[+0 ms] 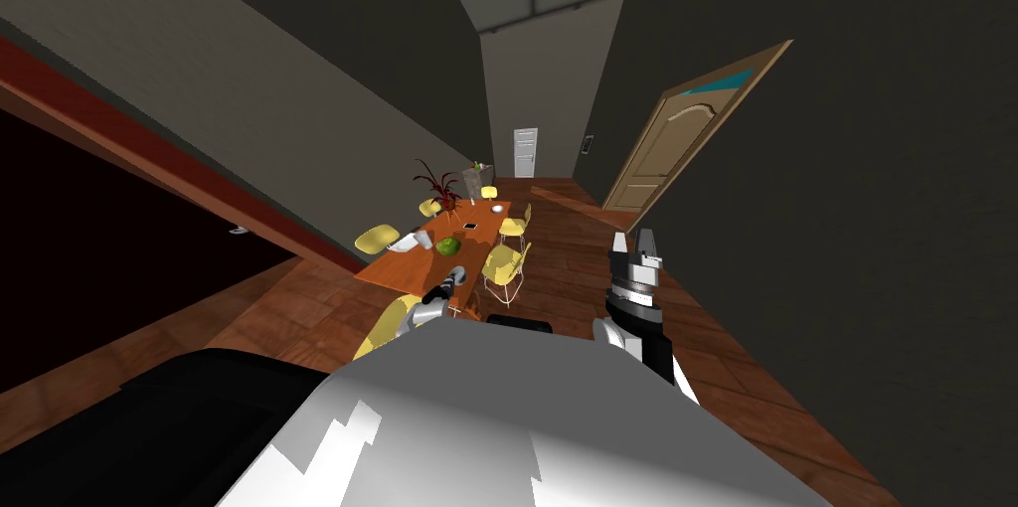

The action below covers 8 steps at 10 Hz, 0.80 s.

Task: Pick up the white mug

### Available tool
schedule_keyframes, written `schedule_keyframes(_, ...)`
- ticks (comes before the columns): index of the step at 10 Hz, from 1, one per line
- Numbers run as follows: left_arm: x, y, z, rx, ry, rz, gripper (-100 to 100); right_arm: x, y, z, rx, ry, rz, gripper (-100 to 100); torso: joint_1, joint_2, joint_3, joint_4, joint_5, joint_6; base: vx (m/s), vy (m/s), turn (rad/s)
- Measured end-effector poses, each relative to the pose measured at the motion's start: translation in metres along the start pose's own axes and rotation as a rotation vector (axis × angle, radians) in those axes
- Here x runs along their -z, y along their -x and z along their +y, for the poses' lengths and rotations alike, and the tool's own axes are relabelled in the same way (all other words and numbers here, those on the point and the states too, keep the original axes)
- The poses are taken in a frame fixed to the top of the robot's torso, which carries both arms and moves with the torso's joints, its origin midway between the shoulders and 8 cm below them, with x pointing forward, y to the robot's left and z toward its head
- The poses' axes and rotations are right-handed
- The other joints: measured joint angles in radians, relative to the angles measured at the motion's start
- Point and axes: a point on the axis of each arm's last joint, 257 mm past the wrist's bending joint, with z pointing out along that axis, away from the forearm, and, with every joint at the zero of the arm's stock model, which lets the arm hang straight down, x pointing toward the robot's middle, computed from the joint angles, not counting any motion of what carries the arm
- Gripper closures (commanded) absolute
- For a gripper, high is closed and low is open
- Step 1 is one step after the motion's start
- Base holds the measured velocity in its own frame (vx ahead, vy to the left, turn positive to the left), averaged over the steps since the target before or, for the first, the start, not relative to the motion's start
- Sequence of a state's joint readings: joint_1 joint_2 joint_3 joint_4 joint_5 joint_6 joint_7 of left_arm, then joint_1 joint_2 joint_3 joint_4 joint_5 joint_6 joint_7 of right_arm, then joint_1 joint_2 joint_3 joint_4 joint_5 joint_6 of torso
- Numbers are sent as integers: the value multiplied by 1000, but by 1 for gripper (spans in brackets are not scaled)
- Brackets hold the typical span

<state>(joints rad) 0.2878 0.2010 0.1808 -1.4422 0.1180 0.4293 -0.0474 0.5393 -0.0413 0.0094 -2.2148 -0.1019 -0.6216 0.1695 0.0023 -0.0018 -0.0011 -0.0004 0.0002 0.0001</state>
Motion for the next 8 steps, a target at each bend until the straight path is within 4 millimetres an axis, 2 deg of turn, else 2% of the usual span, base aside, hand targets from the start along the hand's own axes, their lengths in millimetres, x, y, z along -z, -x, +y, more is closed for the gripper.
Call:
schedule_keyframes(2, -5, -2, 3, 0, -2, 0, -100, 0, 0, 0, 0, 0, 0, 0, 0, 0, 0, 0, 0, 0, 22, 13, 2)
schedule_keyframes(3, -5, -2, 3, 0, -4, 0, 100, 0, 0, 0, 0, 0, 0, 0, -1, 1, 0, 0, 0, 0, 0, 0, 0)
schedule_keyframes(7, -5, -2, 3, -1, -3, 0, 100, 0, 0, 0, 0, 0, 0, 0, -1, 2, 1, 1, 0, 0, 0, 0, 0)
schedule_keyframes(8, -5, -2, 3, -1, -3, 0, 0, 0, 0, 0, 0, 0, 0, 0, -1, 2, 1, 1, 0, 0, 0, 0, 0)
